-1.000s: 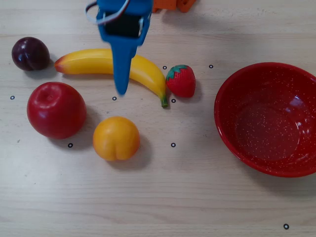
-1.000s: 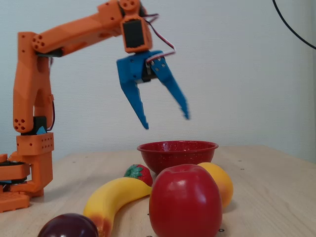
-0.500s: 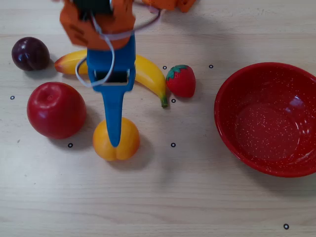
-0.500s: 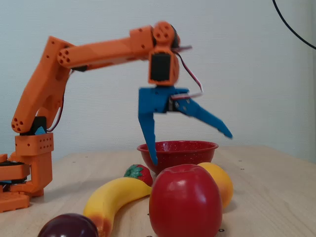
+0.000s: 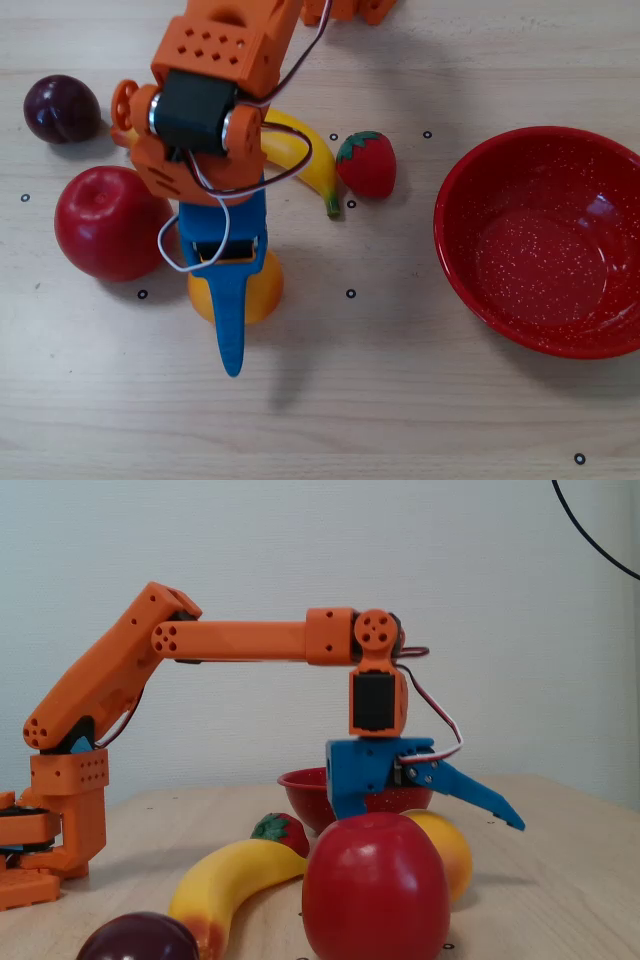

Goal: Put the peach in the red bowl.

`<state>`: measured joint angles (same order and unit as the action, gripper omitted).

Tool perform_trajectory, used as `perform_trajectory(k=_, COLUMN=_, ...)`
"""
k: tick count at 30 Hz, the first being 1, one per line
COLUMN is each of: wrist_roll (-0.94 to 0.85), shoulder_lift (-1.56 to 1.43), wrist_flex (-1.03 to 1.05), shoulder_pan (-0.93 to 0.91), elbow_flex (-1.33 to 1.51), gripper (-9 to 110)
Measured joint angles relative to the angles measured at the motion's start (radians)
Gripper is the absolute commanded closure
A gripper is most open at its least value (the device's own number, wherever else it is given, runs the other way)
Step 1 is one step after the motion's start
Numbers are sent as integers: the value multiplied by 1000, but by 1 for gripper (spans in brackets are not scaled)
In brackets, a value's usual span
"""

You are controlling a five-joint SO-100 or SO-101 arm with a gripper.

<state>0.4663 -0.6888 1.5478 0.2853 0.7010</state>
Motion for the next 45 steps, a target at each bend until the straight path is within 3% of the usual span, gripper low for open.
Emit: perform_trajectory(k=45, wrist_roll=17, shoulder_lift=40, wrist_flex=25, shoulder_pan=-15, elbow_flex=-46, gripper=40)
